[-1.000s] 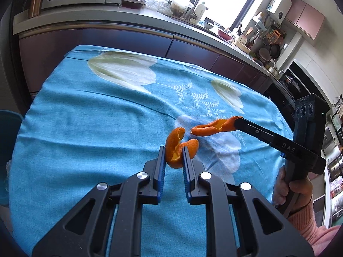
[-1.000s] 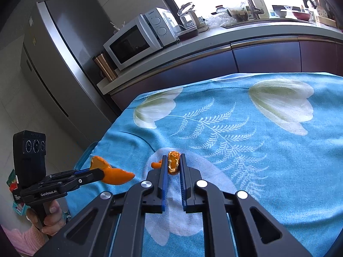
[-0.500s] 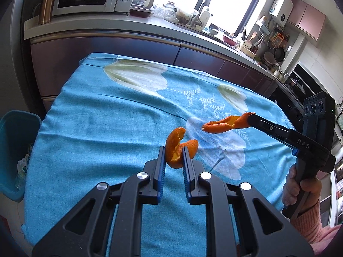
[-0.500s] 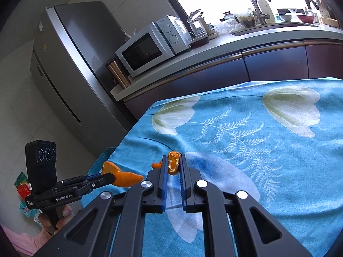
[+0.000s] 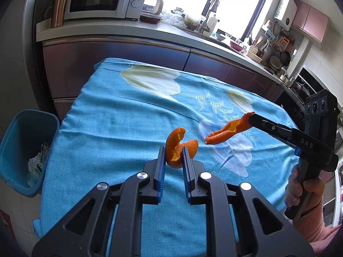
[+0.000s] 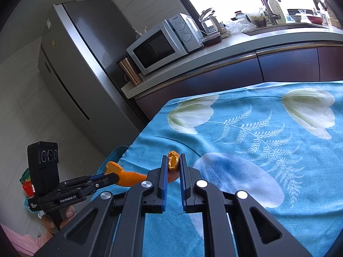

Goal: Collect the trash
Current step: 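Lift both orange peels and carry them over the teal bin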

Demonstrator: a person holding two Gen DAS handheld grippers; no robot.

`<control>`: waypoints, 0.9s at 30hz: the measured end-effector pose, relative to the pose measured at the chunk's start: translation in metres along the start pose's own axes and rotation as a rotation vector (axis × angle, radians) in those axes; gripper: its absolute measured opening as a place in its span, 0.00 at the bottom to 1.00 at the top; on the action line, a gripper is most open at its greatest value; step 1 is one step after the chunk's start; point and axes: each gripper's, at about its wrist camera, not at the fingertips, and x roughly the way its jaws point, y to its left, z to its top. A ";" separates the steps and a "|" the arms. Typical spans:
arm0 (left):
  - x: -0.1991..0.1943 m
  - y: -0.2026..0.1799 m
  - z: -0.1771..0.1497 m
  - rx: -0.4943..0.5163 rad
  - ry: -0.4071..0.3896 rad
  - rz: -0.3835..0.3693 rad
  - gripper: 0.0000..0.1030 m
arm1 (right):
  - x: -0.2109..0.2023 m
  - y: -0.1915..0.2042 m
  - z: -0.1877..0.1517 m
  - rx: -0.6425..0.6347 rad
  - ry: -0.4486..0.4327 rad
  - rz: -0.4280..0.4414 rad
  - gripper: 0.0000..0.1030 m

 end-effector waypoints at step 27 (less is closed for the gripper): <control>-0.038 0.044 -0.008 -0.059 -0.041 0.071 0.15 | 0.034 0.048 0.002 -0.052 0.034 0.080 0.09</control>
